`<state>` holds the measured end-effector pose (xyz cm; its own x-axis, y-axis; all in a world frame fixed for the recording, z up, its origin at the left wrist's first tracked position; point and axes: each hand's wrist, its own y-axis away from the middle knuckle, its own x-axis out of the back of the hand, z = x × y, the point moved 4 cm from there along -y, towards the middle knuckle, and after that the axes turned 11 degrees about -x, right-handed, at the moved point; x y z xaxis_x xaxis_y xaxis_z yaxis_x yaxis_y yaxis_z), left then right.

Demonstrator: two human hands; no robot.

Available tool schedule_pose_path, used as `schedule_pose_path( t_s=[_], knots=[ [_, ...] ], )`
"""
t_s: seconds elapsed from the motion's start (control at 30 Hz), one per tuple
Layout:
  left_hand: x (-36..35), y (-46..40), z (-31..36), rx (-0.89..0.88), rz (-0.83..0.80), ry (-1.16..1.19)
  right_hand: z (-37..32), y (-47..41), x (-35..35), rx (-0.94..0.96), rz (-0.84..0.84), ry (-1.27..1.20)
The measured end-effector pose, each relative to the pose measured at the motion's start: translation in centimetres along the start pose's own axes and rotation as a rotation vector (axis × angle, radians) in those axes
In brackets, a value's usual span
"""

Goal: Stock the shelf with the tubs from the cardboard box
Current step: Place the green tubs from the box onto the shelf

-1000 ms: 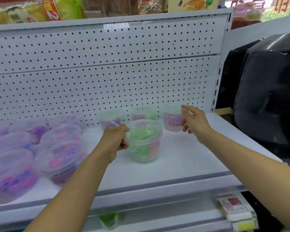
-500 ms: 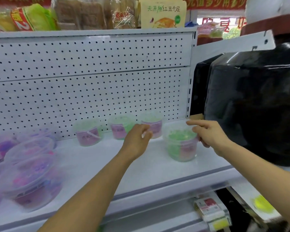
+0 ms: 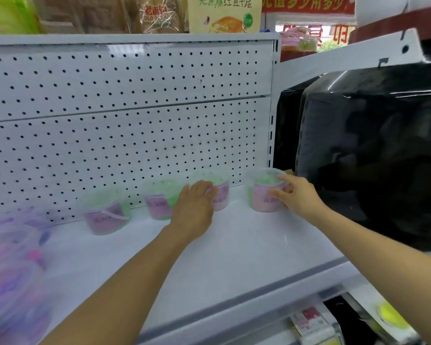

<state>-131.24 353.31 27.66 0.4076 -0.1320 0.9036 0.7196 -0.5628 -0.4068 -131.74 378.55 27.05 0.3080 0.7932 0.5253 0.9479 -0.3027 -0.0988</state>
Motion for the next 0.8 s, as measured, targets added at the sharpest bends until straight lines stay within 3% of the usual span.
schedule_pose_path(
  t_s=[0.47,0.63,0.8],
  knots=[
    [-1.1,-1.9,-0.5,0.028,-0.042,0.081,-0.5,-6.2,-2.7,-0.026,0.016,0.393],
    [0.1,-0.5,0.6,0.056,-0.087,0.066,-2.4,-1.0,-1.6,0.202,0.128,0.822],
    [2.6,4.2,5.5,0.012,0.088,0.053,-2.7,7.2,0.2,0.478,0.263,0.84]
  ],
)
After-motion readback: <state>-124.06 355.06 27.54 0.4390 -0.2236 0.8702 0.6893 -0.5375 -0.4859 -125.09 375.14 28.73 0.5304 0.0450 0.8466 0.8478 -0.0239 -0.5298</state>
